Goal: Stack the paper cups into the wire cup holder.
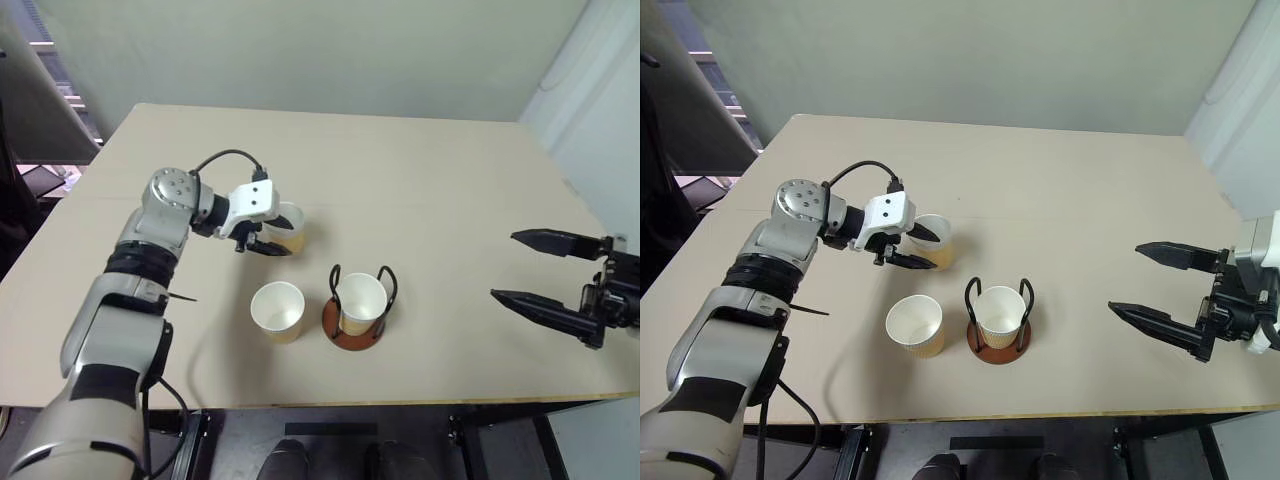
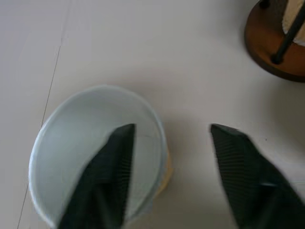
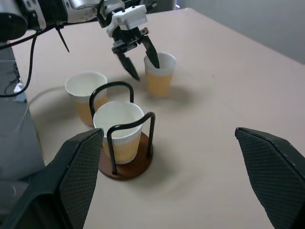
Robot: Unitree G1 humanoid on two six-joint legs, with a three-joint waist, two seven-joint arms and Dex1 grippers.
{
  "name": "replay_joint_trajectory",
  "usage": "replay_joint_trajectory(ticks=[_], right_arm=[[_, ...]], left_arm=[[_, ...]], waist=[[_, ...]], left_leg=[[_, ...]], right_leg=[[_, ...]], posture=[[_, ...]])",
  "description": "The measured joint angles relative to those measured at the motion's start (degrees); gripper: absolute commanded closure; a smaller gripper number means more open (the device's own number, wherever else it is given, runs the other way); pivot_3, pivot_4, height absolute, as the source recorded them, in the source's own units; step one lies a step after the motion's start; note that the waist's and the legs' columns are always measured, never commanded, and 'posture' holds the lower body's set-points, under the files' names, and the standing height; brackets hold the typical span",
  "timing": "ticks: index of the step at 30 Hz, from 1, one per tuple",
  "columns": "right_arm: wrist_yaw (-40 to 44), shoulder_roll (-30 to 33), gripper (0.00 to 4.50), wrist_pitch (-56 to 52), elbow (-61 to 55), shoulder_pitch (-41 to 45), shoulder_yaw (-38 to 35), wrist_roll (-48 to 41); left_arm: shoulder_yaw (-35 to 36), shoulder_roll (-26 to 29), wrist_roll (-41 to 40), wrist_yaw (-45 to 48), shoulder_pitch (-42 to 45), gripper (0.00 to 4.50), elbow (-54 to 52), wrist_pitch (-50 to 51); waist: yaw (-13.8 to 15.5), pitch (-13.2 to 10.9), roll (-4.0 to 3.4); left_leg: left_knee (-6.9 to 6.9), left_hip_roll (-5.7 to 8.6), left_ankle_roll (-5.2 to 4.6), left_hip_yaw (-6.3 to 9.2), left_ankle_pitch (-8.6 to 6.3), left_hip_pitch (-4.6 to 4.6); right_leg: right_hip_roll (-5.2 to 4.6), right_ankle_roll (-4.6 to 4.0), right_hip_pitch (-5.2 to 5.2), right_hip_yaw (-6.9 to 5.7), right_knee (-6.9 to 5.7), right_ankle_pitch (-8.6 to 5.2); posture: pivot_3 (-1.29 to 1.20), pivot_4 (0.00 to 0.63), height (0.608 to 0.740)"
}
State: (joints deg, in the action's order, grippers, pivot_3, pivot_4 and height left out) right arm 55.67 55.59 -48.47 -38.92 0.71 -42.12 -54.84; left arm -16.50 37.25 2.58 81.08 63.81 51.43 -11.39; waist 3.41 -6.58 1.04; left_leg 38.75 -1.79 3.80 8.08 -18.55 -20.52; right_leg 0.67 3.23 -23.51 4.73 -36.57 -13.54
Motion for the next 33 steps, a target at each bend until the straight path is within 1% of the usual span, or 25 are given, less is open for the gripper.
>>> replay_joint_trajectory(ticks=[1, 2, 5, 10, 13, 15, 18, 21, 22, 24, 26, 27, 30, 33], right_arm=[[-0.2, 0.2, 0.01, 0.1, 0.0, -0.1, 0.0, 0.0], [-0.5, 0.5, 0.01, 0.2, 0.0, -0.3, 0.0, 0.0], [-0.7, 1.1, 0.01, 0.7, 0.1, -0.3, 0.0, 0.0], [-0.7, 1.8, 0.01, 1.8, 0.5, -0.3, 0.3, 0.1], [-0.7, 2.1, 0.01, 2.4, 1.0, -0.2, 0.5, 0.1], [-0.6, 2.6, 0.01, 3.0, 1.9, -0.1, 0.5, 0.3], [-0.4, 3.5, 0.01, 3.5, 2.9, 0.1, 0.6, 0.8], [0.0, 4.0, 0.01, 4.5, 3.9, 0.7, 1.4, 1.2], [0.1, 4.3, 0.01, 4.6, 4.4, 0.9, 1.9, 1.3], [0.2, 4.5, 0.01, 5.0, 5.0, 1.3, 2.6, 1.7], [0.2, 4.6, 0.01, 5.2, 5.1, 1.3, 2.8, 2.1], [0.2, 4.6, 0.01, 5.2, 5.1, 1.3, 2.8, 2.2], [0.1, 4.6, 0.01, 5.4, 4.8, 1.1, 2.9, 2.3], [-0.3, 4.6, 0.01, 5.3, 4.1, 0.0, 2.6, 2.2]], left_arm=[[0.0, -0.1, 0.2, -0.2, 0.2, 3.07, 0.4, -0.4], [0.0, -0.2, 0.5, -0.2, 0.4, 3.49, 1.0, -0.9], [0.1, -0.2, 1.0, -0.2, 0.9, 4.48, 2.0, -2.0], [1.0, 0.1, 1.3, 0.2, 1.5, 4.48, 3.7, -2.9], [3.0, 0.1, -0.2, 1.3, 2.6, 4.48, 3.7, -2.7], [5.5, 0.0, -3.2, 3.5, 4.1, 4.48, 2.9, -1.2], [9.3, -1.2, -9.1, 7.7, 7.6, 4.48, -1.3, 4.0], [9.5, -2.3, -18.5, 9.0, 10.0, 4.48, -11.8, 11.2], [8.6, -2.2, -22.1, 9.1, 10.0, 4.48, -15.8, 13.5], [3.5, 0.5, -31.2, 9.3, 9.5, 4.48, -25.8, 17.5], [-1.6, 3.6, -38.2, 9.4, 8.7, 4.48, -33.0, 19.3], [-4.0, 4.4, -40.4, 9.4, 8.7, 4.48, -34.9, 19.5], [-10.2, 4.7, -43.6, 9.5, 8.7, 4.48, -36.9, 18.8], [-15.5, 4.8, -43.2, 9.5, 8.8, 4.48, -37.2, 16.2]], waist=[[0.0, 0.0, 0.0], [0.0, 0.0, 0.0], [0.0, 0.0, 0.0], [0.0, 0.0, 0.0], [0.1, 0.0, 0.0], [0.1, 0.0, 0.0], [0.3, 0.0, 0.0], [0.3, 0.0, 0.0], [0.3, 0.0, -0.01], [0.2, 0.0, -0.02], [0.1, 0.0, -0.07], [0.1, 0.0, -0.07], [0.1, 0.0, -0.08], [0.1, 0.0, -0.08]], left_leg=[[0.03, 0.01, -0.02, -0.03, -0.01, -0.01], [0.06, 0.0, -0.05, -0.09, -0.03, -0.01], [0.17, 0.01, -0.1, -0.12, -0.06, -0.07], [0.27, 0.02, -0.13, -0.14, -0.07, -0.2], [0.34, 0.03, -0.14, -0.12, -0.08, -0.38], [0.35, 0.05, -0.14, -0.12, -0.08, -0.46], [0.37, 0.06, -0.17, -0.14, -0.09, -0.53], [0.36, 0.08, -0.25, -0.34, -0.14, -0.52], [0.36, 0.07, -0.29, -0.48, -0.16, -0.49], [0.35, 0.08, -0.32, -0.66, -0.18, -0.47], [0.36, 0.06, -0.36, -0.76, -0.2, -0.37], [0.38, 0.05, -0.37, -0.73, -0.2, -0.34], [0.42, -0.04, -0.45, -0.59, -0.17, -0.2], [0.47, -0.02, -0.53, -0.57, -0.18, -0.11]], right_leg=[[0.0, 0.03, 0.0, 0.03, 0.02, 0.01], [0.0, 0.07, 0.0, 0.07, 0.04, 0.03], [0.0, 0.14, 0.0, 0.07, 0.08, 0.04], [-0.01, 0.23, -0.04, 0.09, 0.16, 0.09], [-0.01, 0.25, -0.15, 0.08, 0.17, 0.1], [-0.03, 0.28, -0.2, 0.08, 0.2, 0.12], [-0.04, 0.31, -0.2, 0.08, 0.29, 0.13], [-0.07, 0.4, -0.18, 0.09, 0.44, 0.19], [-0.08, 0.45, -0.18, 0.1, 0.44, 0.22], [-0.07, 0.56, -0.19, 0.1, 0.43, 0.28], [-0.09, 0.6, -0.21, 0.19, 0.53, 0.3], [-0.11, 0.62, -0.21, 0.2, 0.53, 0.31], [-0.24, 0.63, -0.12, 0.34, 0.36, 0.32], [-0.39, 0.65, -0.04, 0.41, 0.29, 0.33]], posture=[[0.0, 0.15, 0.74], [0.0, 0.15, 0.74], [0.0, 0.15, 0.74], [0.0, 0.15, 0.74], [0.0, 0.15, 0.74], [0.0, 0.15, 0.74], [0.0, 0.15, 0.74], [0.0, 0.15, 0.74], [0.0, 0.15, 0.74], [0.0, 0.15, 0.74], [0.0, 0.15, 0.74], [0.0, 0.15, 0.74], [0.0, 0.15, 0.74], [0.0, 0.15, 0.74]])
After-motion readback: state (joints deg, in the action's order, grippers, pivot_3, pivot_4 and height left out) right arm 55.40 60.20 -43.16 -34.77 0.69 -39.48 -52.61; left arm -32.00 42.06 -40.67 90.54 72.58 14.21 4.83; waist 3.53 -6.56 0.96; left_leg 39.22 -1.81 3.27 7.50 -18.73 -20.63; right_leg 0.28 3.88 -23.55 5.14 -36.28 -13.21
